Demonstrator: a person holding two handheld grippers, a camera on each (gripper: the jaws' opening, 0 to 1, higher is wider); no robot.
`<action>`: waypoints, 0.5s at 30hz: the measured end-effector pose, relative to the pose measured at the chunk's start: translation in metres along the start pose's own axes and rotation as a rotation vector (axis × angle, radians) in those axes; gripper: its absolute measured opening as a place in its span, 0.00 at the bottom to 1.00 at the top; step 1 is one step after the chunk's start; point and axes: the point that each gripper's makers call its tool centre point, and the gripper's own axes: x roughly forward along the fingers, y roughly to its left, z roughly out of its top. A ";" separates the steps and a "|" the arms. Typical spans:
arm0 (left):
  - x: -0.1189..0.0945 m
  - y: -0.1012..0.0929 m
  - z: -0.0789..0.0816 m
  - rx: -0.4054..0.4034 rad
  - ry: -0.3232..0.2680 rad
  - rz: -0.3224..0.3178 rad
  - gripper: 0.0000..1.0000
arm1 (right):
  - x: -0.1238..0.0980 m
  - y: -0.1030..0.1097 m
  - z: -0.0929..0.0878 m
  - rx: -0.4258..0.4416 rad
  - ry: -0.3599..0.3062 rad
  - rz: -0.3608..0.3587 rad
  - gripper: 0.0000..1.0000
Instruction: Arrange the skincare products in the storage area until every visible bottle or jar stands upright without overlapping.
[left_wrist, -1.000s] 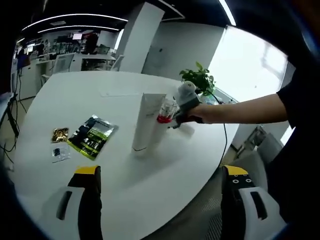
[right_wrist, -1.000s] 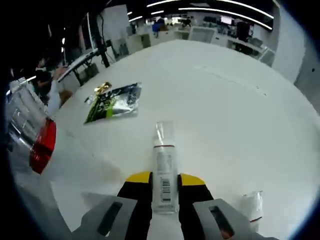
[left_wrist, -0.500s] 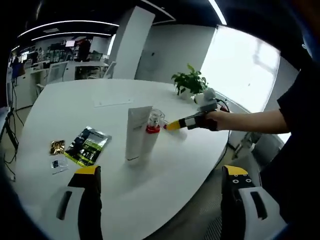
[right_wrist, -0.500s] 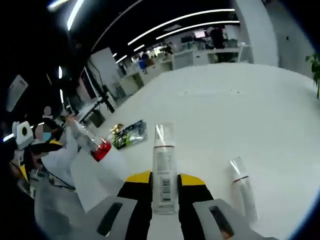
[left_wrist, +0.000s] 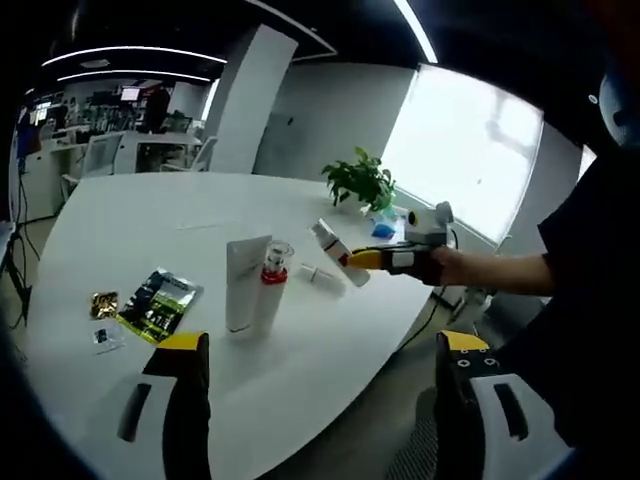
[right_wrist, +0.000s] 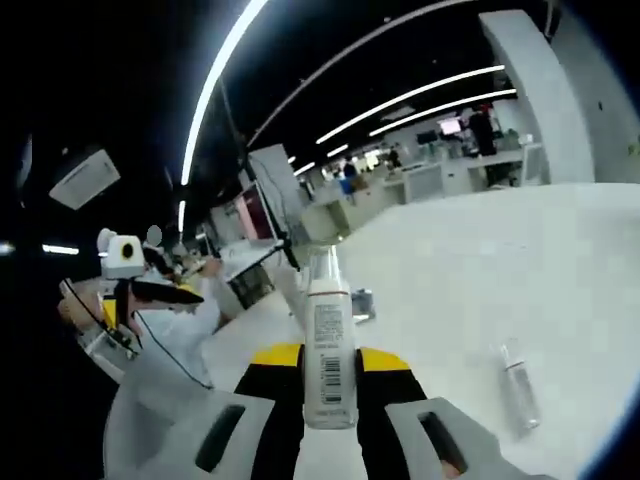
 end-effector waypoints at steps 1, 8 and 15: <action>0.000 -0.002 0.001 -0.006 -0.008 -0.006 0.86 | 0.000 0.006 0.002 0.010 -0.013 0.023 0.10; 0.000 -0.019 0.016 -0.030 -0.061 -0.050 0.82 | 0.003 0.070 0.017 0.106 -0.109 0.222 0.10; 0.001 -0.028 0.032 0.026 -0.105 -0.063 0.70 | 0.007 0.121 0.017 0.112 -0.113 0.397 0.10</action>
